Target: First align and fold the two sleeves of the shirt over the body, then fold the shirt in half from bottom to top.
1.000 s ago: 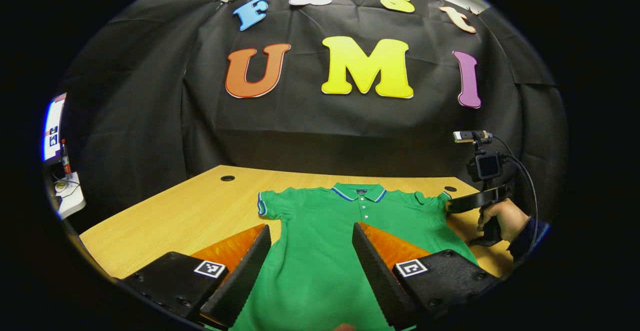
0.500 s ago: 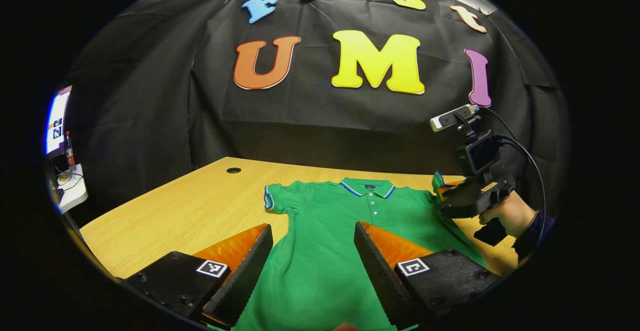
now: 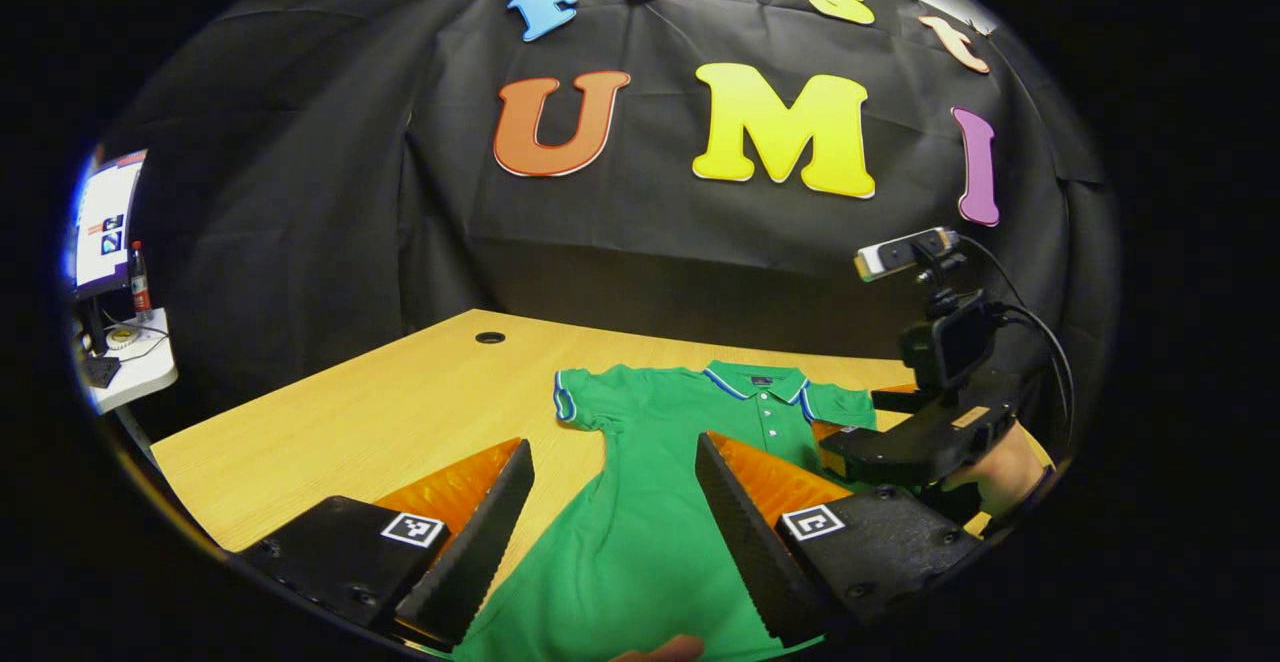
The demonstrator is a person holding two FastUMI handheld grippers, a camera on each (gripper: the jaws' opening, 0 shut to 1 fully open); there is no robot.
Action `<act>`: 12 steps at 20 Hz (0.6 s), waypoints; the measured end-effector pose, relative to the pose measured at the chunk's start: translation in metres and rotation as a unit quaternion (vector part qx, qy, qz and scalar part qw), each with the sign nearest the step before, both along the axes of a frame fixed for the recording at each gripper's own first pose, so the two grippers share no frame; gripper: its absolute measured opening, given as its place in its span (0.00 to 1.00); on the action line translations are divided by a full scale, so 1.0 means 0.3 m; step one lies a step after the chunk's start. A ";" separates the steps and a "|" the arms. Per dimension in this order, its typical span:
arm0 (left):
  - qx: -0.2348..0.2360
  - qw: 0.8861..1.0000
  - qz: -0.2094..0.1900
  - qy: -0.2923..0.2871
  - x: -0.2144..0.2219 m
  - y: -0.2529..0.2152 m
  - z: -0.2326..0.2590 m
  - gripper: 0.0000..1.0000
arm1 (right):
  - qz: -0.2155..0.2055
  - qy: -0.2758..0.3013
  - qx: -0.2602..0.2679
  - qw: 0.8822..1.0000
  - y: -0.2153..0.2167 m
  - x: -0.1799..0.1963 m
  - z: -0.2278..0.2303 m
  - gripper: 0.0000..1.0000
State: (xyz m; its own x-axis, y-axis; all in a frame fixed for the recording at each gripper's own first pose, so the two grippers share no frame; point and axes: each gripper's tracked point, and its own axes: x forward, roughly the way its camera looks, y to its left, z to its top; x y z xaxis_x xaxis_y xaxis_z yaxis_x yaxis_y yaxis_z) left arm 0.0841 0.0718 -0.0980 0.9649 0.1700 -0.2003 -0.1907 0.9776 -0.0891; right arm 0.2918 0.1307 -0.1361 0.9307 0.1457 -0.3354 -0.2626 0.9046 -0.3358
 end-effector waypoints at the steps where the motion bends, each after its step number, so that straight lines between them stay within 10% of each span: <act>1: -0.003 1.000 0.006 -0.004 0.000 0.015 0.009 1.00 | 0.002 -0.018 0.018 1.000 -0.010 -0.027 0.042 0.96; 12: -0.079 0.997 -0.026 0.006 0.225 0.087 0.146 1.00 | 0.015 -0.089 0.182 0.979 -0.172 -0.565 0.390 0.93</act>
